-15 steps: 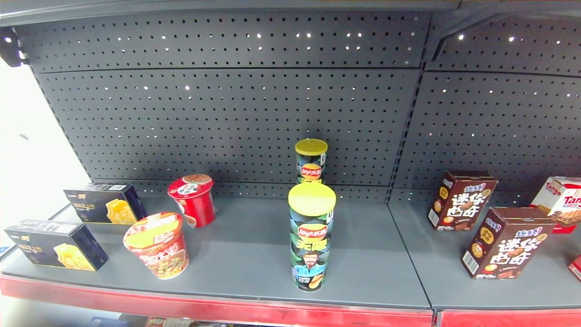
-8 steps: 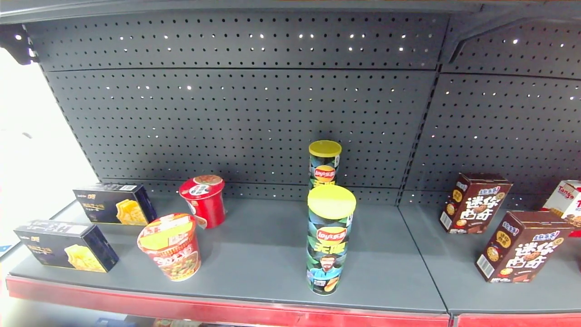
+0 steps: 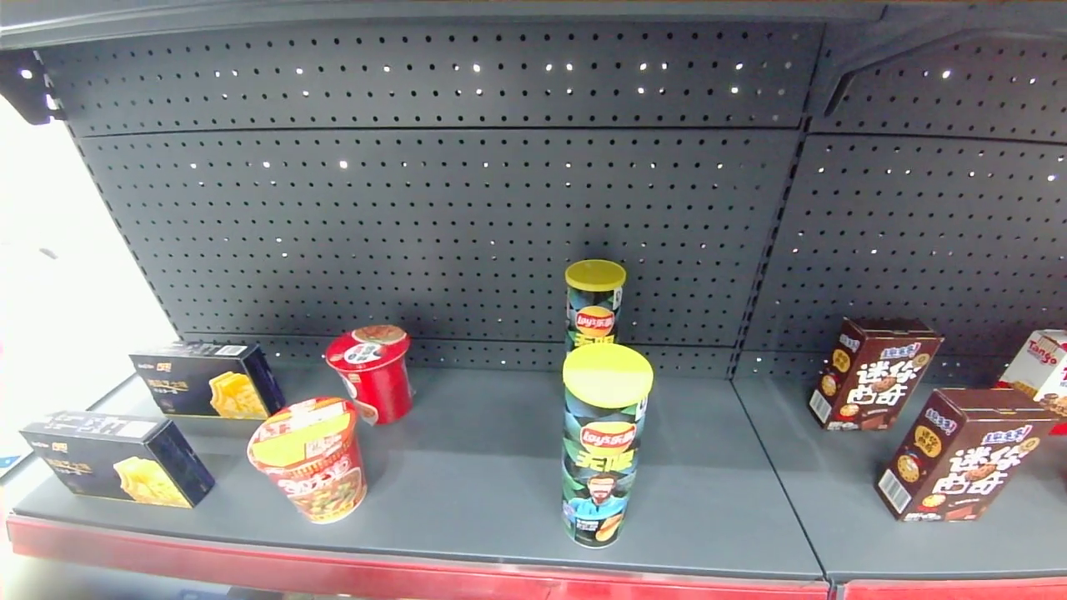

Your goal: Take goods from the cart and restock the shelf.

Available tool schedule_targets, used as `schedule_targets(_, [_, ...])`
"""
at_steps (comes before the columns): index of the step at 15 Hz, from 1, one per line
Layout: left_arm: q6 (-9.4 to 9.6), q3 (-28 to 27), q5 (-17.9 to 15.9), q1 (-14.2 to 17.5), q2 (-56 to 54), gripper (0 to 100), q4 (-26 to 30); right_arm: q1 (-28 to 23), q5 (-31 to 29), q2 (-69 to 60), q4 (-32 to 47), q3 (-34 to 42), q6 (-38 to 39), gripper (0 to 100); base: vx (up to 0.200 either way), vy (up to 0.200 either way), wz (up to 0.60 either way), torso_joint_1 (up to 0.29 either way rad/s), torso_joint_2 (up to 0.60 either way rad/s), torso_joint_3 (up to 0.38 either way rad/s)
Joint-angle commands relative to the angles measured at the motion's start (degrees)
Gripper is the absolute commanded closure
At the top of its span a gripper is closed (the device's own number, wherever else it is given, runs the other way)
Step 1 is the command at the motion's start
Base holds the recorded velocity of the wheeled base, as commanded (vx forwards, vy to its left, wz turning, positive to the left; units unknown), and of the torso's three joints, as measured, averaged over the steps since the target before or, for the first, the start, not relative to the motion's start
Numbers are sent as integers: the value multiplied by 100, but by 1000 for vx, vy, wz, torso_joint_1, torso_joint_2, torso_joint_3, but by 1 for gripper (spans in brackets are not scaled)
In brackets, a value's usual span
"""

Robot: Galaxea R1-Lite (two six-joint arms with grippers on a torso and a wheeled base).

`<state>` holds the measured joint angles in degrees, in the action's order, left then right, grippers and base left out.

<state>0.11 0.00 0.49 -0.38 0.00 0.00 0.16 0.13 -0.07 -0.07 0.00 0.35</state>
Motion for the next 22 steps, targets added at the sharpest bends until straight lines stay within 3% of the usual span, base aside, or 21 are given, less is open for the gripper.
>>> schedule_targets(1, [-2, 0, 4, -6, 0, 0, 9, -7, 4, 7, -10, 0, 0, 0, 0, 0, -600, -17, 2, 12])
schedule_targets(3, [-2, 0, 13, -6, 0, 0, 9, 2, 4, 7, -1, 0, 0, 0, 0, 0, -600, 10, 7, 2])
schedule_targets(22, [-2, 0, 4, -6, 0, 0, 9, -7, 4, 7, -1, 0, 0, 0, -11, 32, 0, 0, 0, 1])
